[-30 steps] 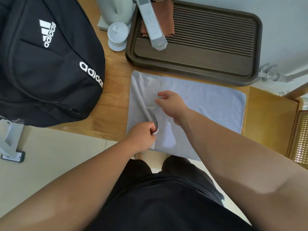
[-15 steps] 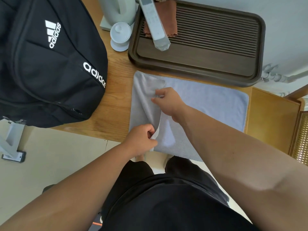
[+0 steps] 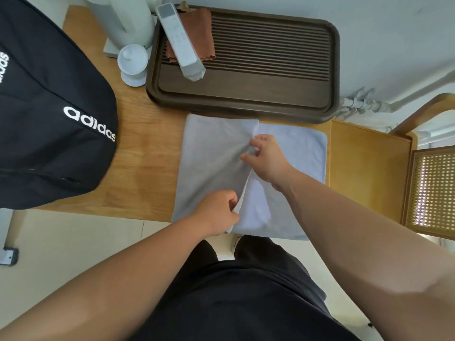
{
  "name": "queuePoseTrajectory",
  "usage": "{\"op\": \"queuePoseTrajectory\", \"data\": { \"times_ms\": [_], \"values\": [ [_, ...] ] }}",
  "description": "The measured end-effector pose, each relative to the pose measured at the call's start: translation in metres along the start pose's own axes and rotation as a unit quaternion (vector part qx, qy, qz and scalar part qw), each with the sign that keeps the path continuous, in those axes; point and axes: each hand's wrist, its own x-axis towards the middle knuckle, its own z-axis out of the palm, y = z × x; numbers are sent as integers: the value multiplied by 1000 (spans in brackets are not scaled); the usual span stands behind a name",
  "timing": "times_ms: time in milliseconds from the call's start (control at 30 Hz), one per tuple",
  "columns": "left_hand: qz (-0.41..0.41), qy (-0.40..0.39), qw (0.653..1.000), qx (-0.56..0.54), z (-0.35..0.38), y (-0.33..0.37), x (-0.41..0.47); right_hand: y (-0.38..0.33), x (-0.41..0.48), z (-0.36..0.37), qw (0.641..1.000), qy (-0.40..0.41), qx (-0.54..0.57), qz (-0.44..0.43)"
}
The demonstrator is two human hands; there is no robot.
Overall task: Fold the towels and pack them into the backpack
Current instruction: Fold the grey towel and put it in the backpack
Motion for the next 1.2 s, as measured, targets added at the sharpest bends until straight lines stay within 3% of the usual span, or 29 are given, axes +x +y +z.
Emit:
{"op": "queuePoseTrajectory", "data": {
  "times_ms": [200,400,567,633,700,767,800,967,1200],
  "values": [
    [-37,-2,999,1,15,8,6,9,2,-4,999,-29,-20,-41],
    [-68,10,992,-107,18,28,0,16,-8,-16,997,14,-9,-69],
    [-63,-66,990,-107,33,41,1,39,-11,-27,998,7,-53,-34],
    [-52,-39,996,-61,37,43,6,48,-13,-29,993,10,-118,-27],
    [-31,75,997,20,32,39,12,53,-18,-29,979,32,-196,-46],
    [7,194,971,142,21,30,18,58,-23,-25,956,26,-284,-71],
    [15,214,956,199,15,24,23,60,-24,-21,943,9,-324,-77],
    [-15,59,937,345,-2,-18,46,70,-22,-4,893,-79,-440,-52],
    [-10,67,936,345,-27,-56,42,45,-20,32,903,-58,-423,-45]
  ]
}}
